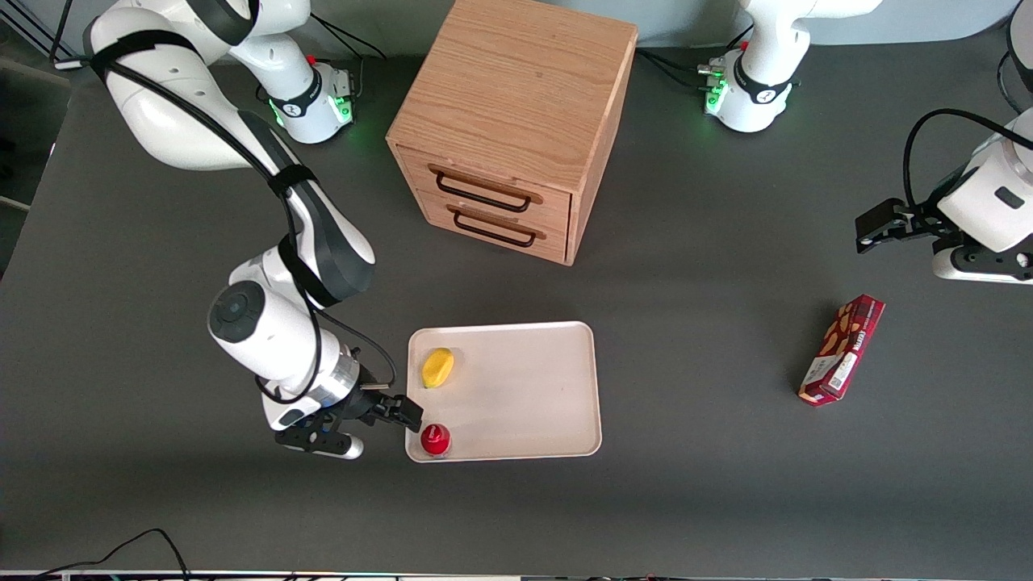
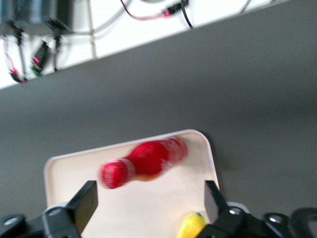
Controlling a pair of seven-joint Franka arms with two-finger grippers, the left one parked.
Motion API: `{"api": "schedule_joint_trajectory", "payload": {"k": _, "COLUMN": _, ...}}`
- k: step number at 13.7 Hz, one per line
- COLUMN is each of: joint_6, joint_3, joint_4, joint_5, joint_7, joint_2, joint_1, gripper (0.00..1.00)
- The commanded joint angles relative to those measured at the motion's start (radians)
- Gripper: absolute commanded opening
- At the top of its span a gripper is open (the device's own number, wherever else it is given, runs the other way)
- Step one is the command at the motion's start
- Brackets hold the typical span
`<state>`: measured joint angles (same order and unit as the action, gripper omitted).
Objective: Place coke bottle on tray
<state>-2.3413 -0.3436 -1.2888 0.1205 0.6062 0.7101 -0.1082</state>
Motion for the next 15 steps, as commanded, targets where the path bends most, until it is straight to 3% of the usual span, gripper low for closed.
{"api": "schedule_joint_trajectory", "payload": {"k": 1, "joint_6": 0.077, "joint_3": 0.002, "joint_4": 0.002, "joint_5": 0.015, "joint_7": 0.012, "joint_2": -0.144, "joint_1": -0.007, "gripper": 1.0}}
{"api": "schedule_joint_trajectory", "payload": {"k": 5, "joint_6": 0.53, "joint_3": -0.002, "joint_4": -0.001, "joint_5": 0.008, "joint_7": -0.07, "joint_2": -0.398, "joint_1": 0.034, "gripper": 1.0}}
{"api": "schedule_joint_trajectory", "payload": {"k": 7, "joint_6": 0.679, "joint_3": -0.005, "joint_4": -0.041, "joint_5": 0.002, "joint_7": -0.138, "joint_2": -0.507, "joint_1": 0.089, "gripper": 1.0}}
{"api": "schedule_joint_trajectory", "payload": {"k": 12, "joint_6": 0.703, "joint_3": -0.005, "joint_4": -0.346, "joint_5": -0.099, "joint_7": -0.276, "joint_2": -0.851, "joint_1": 0.215, "gripper": 1.0}}
{"api": "schedule_joint_trajectory", "payload": {"k": 15, "joint_6": 0.746, "joint_3": 0.008, "joint_4": -0.328, "joint_5": -0.148, "joint_7": -0.316, "joint_2": -0.877, "joint_1": 0.275, "gripper": 1.0}}
